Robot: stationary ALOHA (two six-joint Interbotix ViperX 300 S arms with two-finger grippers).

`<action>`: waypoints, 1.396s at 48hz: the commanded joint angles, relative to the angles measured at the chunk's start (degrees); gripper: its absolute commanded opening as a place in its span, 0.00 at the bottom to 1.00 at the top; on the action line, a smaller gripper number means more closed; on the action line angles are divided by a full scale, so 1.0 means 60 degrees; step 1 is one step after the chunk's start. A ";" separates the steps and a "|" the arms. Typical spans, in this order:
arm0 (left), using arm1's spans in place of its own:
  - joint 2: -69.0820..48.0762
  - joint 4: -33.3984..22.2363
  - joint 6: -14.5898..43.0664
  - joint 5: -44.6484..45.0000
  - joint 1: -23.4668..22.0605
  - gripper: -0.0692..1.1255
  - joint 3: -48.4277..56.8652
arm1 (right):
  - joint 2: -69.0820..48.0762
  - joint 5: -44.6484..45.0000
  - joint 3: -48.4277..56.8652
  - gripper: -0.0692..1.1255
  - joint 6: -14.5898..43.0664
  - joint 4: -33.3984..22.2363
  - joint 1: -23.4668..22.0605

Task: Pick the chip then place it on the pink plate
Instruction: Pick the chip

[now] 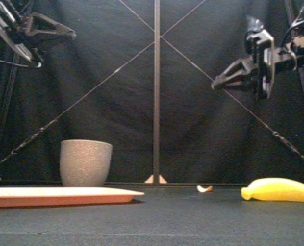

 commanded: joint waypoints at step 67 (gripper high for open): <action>0.0044 -0.0205 -0.0059 -0.0088 0.0000 0.05 0.0410 | 0.6577 0.0527 -0.2476 0.92 0.3501 0.1699 -0.2813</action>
